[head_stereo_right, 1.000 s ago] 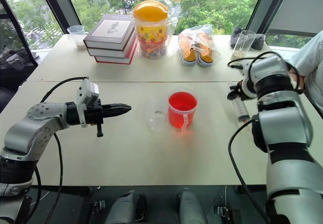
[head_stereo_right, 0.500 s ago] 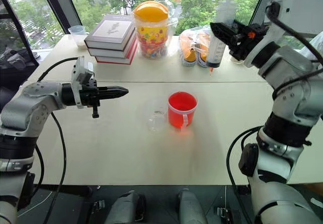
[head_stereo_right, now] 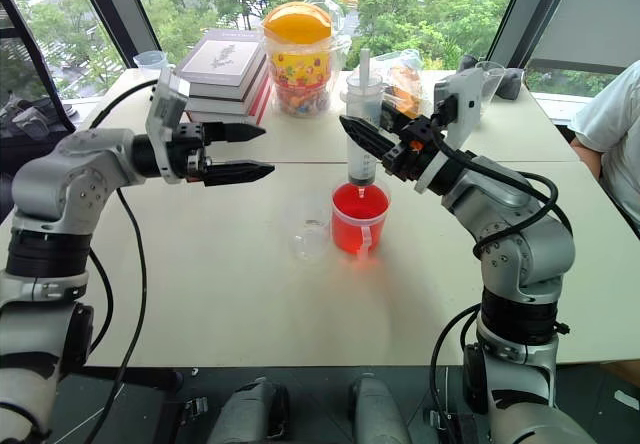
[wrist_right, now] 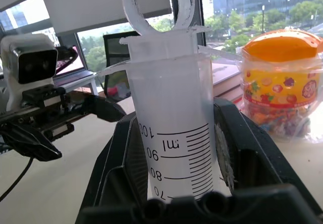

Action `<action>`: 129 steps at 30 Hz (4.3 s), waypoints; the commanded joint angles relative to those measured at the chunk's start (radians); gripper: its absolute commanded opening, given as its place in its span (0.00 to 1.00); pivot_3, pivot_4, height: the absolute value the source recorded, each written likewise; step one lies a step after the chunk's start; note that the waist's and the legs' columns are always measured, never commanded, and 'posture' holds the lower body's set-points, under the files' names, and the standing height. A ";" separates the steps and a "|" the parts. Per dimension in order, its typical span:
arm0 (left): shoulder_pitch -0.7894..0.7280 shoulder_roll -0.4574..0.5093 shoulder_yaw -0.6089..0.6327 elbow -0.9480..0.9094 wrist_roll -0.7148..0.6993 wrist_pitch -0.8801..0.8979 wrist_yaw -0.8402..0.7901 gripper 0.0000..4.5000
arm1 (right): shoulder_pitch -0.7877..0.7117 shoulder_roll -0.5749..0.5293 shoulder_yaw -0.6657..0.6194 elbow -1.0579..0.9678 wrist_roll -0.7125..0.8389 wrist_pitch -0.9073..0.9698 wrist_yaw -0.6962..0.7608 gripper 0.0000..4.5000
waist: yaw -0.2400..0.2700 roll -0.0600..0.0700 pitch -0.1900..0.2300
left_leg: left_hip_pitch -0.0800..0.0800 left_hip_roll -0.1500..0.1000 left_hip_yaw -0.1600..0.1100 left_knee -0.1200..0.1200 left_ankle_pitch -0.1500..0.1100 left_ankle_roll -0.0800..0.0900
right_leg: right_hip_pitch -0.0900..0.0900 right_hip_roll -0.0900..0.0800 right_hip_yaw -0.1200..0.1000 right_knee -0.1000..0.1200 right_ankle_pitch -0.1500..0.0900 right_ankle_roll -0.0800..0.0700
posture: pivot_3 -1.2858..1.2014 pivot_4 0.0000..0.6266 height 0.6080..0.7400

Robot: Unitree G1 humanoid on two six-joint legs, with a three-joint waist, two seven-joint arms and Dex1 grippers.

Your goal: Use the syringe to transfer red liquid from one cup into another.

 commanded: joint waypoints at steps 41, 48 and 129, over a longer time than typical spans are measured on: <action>-0.268 -0.292 -0.090 0.200 0.032 -0.030 -0.106 0.99 | 0.148 0.005 0.110 -0.015 -0.013 -0.192 -0.049 0.32 | 0.000 0.000 0.000 | 0.000 0.000 -0.001 0.000 0.000 0.000 | 0.000 0.001 0.000 0.000 0.000 0.000 | 0.52 0.24 1.00; -0.264 -0.333 -0.094 0.198 0.035 -0.027 -0.102 0.59 | 0.152 -0.004 0.115 -0.021 -0.010 -0.186 -0.048 0.32 | 0.000 0.000 0.000 | 0.000 0.000 -0.001 0.000 0.000 0.000 | 0.000 0.001 0.000 0.000 0.000 0.000 | 0.52 0.24 1.00; -0.427 -0.372 0.022 0.332 0.038 -0.130 0.012 0.01 | 0.294 -0.013 0.210 0.086 -0.042 -0.257 0.017 0.32 | 0.000 0.000 0.000 | 0.000 0.000 -0.002 0.000 0.000 0.000 | 0.000 0.001 0.000 0.000 0.000 0.000 | 0.52 0.24 1.00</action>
